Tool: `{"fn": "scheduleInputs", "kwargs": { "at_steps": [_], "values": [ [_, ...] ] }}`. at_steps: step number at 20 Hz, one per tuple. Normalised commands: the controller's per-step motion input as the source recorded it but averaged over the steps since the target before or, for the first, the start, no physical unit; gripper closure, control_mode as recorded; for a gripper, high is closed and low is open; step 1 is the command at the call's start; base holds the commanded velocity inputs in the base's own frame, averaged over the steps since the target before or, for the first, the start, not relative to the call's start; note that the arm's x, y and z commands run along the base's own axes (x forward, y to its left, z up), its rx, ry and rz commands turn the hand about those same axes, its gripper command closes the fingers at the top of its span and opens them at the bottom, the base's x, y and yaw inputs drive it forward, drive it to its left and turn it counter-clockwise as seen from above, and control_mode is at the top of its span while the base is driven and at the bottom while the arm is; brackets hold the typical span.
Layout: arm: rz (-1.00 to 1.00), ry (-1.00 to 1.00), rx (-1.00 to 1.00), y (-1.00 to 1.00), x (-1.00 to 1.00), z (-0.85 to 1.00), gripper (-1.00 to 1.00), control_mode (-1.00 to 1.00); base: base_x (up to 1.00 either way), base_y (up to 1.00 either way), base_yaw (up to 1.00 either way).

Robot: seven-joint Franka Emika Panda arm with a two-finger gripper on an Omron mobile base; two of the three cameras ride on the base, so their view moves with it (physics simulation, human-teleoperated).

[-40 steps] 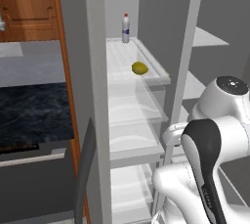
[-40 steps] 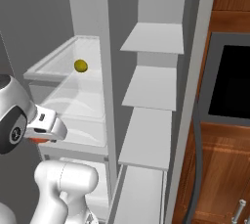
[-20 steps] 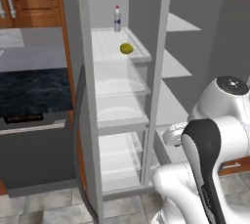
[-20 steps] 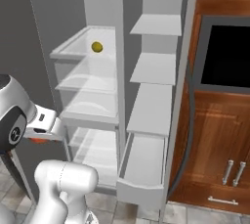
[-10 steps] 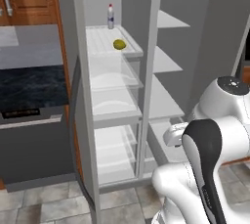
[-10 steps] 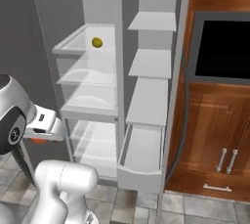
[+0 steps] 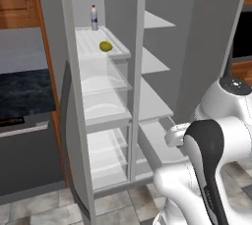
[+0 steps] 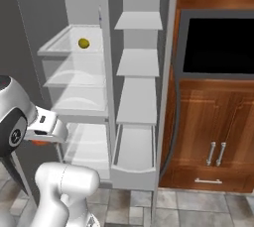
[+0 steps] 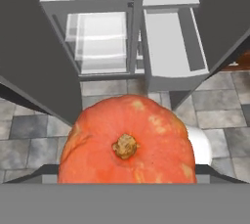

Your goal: Take the squash and lemon from the fridge shelf and place them in the freezer drawer to begin freezing them.

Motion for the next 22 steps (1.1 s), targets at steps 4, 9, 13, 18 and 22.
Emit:
{"fn": "scheduleInputs", "kwargs": {
  "at_steps": [4,9,13,18,22],
  "values": [
    [0.0,0.0,0.0,0.0,0.0,0.0,1.0,1.0,0.09,0.26,-0.23],
    [-0.04,0.0,0.0,0.0,0.08,0.0,1.0,-1.0,0.08,0.05,-0.11],
    [-0.03,0.01,0.0,-0.14,0.37,0.0,1.0,-1.0,0.0,0.0,0.0],
    [-0.03,0.13,0.0,-0.25,0.65,-0.18,1.0,-1.0,0.0,0.0,0.0],
    [-0.04,0.12,0.0,-0.25,0.76,-0.39,1.0,-1.0,0.0,0.0,0.0]
  ]
}}
